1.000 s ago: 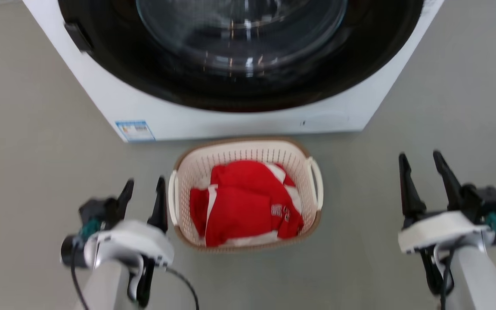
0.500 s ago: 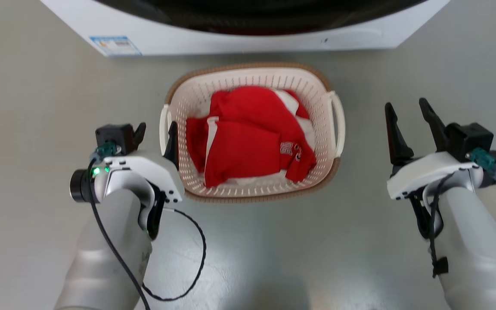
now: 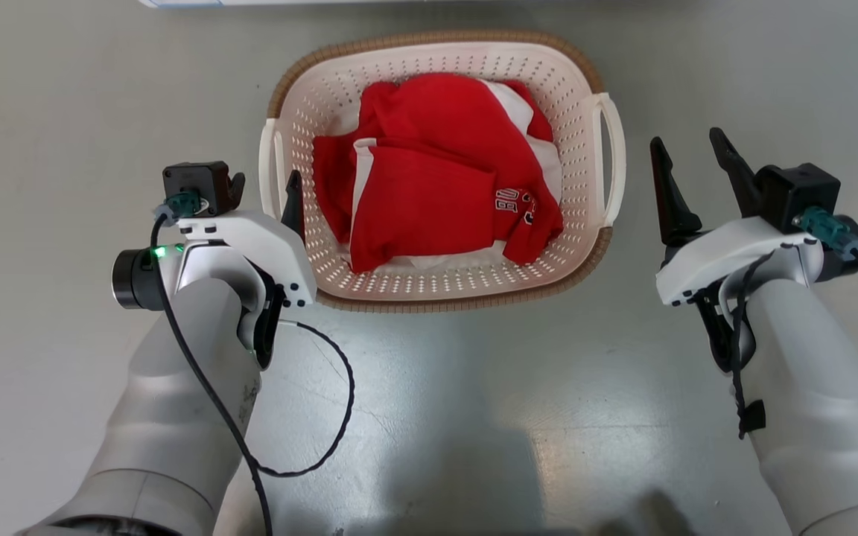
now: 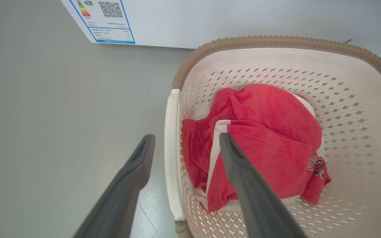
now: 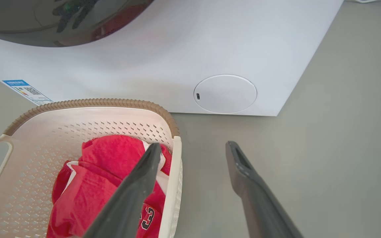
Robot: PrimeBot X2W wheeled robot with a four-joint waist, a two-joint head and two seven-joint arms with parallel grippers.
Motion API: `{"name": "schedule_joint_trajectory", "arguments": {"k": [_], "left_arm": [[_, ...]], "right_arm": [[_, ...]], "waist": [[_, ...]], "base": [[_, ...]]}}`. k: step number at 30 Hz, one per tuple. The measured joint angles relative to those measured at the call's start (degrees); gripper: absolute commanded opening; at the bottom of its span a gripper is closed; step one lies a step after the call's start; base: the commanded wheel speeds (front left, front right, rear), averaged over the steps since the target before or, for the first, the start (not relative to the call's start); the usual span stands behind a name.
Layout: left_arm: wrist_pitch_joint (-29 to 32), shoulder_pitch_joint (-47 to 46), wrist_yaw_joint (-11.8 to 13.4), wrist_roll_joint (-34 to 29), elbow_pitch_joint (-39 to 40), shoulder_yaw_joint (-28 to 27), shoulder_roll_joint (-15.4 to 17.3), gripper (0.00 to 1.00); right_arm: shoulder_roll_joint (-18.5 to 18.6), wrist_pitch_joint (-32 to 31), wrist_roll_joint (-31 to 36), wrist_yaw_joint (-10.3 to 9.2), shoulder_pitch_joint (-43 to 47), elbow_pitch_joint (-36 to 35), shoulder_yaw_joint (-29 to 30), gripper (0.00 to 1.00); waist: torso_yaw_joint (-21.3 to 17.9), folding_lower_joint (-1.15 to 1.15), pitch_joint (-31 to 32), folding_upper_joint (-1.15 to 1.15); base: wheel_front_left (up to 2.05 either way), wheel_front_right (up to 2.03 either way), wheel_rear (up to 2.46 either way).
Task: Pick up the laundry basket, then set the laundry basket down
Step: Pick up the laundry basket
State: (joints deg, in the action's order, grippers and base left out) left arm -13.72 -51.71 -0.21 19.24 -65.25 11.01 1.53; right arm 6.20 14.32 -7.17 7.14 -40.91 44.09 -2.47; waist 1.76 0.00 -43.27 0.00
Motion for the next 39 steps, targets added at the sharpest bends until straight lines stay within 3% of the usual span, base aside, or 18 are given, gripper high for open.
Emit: {"name": "schedule_joint_trajectory", "arguments": {"k": [18, 39], "left_arm": [[-0.51, -4.97, 0.56, 3.43, -3.71, 5.39, -0.18, 1.00], [3.21, -10.75, 2.27, 9.18, -5.20, 14.92, -0.33, 1.00]], "right_arm": [[1.07, 0.01, -0.59, 0.00, -2.83, 1.78, -1.27, 1.00], [0.90, 0.05, -1.65, 0.00, -10.90, 12.83, -4.35, 1.00]], "waist": [[1.91, 0.00, -6.02, 0.00], [2.91, 0.00, -9.55, 0.00]], "base": [[0.00, 0.00, 0.00], [0.00, 0.00, 0.00]]}}
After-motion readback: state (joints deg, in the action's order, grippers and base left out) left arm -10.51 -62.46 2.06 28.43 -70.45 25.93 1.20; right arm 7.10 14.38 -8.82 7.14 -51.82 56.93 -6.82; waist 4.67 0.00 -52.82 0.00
